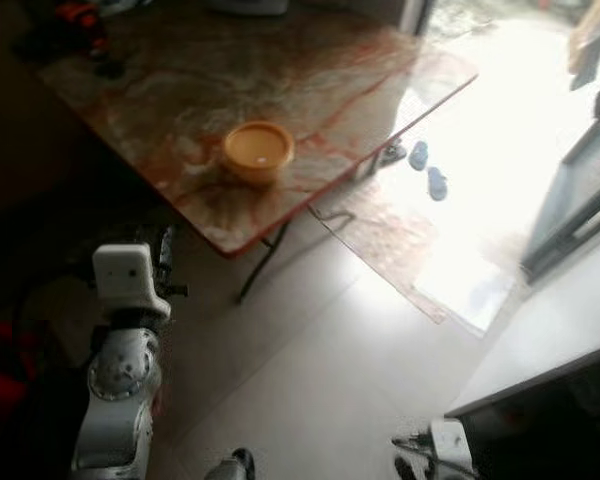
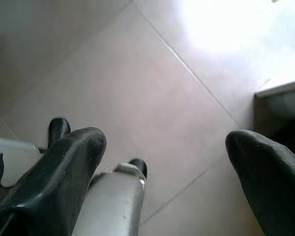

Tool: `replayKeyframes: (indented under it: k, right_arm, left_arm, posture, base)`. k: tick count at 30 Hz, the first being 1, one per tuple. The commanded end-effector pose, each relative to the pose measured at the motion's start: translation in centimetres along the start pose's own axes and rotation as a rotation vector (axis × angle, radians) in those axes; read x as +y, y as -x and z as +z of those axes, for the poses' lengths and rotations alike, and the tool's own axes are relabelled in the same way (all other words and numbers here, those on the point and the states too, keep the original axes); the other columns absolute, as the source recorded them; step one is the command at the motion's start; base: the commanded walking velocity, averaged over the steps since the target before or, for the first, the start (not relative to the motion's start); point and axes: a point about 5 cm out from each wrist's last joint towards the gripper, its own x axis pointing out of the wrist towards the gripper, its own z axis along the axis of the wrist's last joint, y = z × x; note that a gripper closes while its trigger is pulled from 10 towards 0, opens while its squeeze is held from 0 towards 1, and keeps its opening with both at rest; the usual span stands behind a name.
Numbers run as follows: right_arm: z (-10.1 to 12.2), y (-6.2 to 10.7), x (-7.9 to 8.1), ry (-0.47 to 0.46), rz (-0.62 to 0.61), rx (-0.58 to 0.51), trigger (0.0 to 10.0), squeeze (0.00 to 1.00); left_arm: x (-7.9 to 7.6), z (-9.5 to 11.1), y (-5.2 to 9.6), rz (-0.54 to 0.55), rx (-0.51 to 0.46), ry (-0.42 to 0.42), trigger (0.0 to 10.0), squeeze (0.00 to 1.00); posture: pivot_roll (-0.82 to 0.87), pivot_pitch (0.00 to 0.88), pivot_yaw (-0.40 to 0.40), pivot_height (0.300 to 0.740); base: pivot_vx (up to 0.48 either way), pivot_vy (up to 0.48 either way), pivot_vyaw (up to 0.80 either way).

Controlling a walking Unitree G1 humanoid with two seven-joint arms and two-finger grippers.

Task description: Restocking fridge

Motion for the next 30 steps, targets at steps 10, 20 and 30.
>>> replayKeyframes:
  k: [10,20,30]
  right_arm:
    - [-1.8,0.5,-0.9,-0.01,-0.022,0.06,10.0,0.0]
    - [-1.6,0.5,-1.0,-0.011,-0.025,0.059,10.0,0.0]
    - [-1.5,0.5,-1.1,-0.008,-0.026,0.056,10.0,0.0]
  left_arm:
    - [-1.0,0.3,0.0,-0.039,-0.013,-0.008,10.0,0.0]
    - [-1.5,0.3,-0.2,-0.055,-0.007,0.004,10.0,0.0]
    - [-4.0,-0.3,0.8,-0.281,0.052,0.027,10.0,0.0]
  posture:
    - [0.01,0.151,-0.054,0.74]
    - [0.01,0.18,-0.061,0.74]
    - [0.01,0.202,-0.066,0.74]
  base:
    - [0.434,0.0,0.0]
    - [0.435,0.0,0.0]
    - [0.196,0.0,0.0]
